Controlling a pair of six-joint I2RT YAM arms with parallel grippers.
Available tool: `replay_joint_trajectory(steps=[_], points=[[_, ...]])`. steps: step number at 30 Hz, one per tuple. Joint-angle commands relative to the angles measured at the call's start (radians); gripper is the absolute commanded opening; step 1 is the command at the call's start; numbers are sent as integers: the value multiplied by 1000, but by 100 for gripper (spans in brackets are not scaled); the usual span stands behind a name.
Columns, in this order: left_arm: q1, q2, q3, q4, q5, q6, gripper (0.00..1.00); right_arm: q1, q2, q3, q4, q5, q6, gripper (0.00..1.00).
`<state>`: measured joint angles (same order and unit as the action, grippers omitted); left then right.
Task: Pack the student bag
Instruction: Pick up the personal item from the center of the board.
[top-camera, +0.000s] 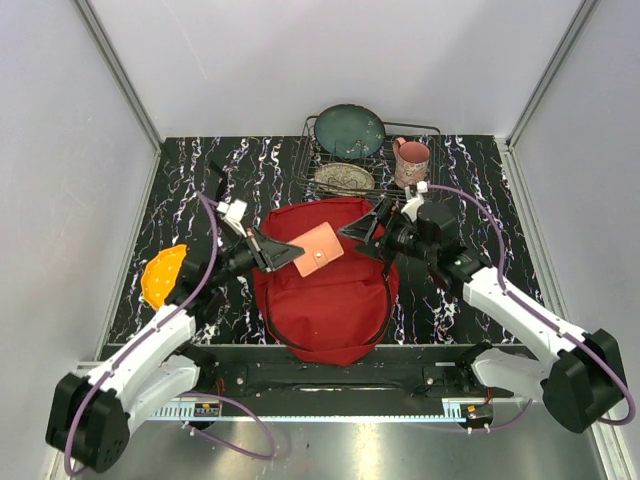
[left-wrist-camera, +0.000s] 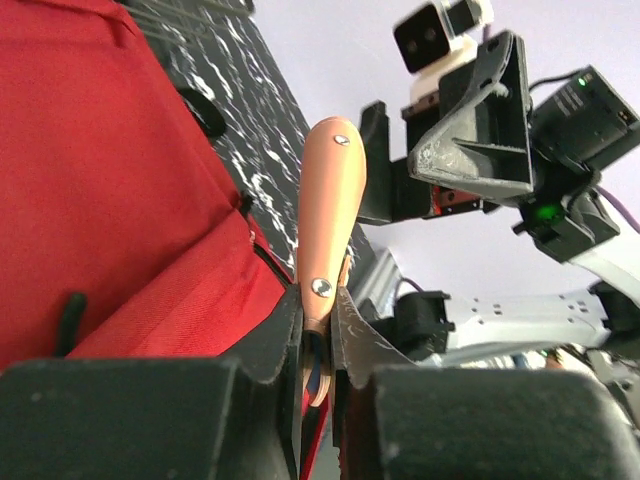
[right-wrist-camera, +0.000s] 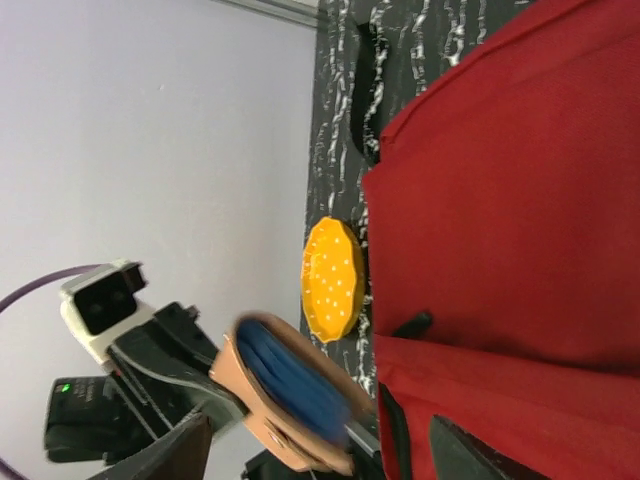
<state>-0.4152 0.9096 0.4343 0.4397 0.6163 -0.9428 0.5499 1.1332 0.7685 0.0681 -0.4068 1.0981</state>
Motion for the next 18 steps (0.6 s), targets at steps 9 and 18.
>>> replay_joint_trajectory(steps=[9,18], points=[[58,-169,31,-214,-264,-20,0,136,-10,-28,48,52,-24,93],[66,-166,-6,-142,-219,-97,0,274,194,0,326,88,52,92]])
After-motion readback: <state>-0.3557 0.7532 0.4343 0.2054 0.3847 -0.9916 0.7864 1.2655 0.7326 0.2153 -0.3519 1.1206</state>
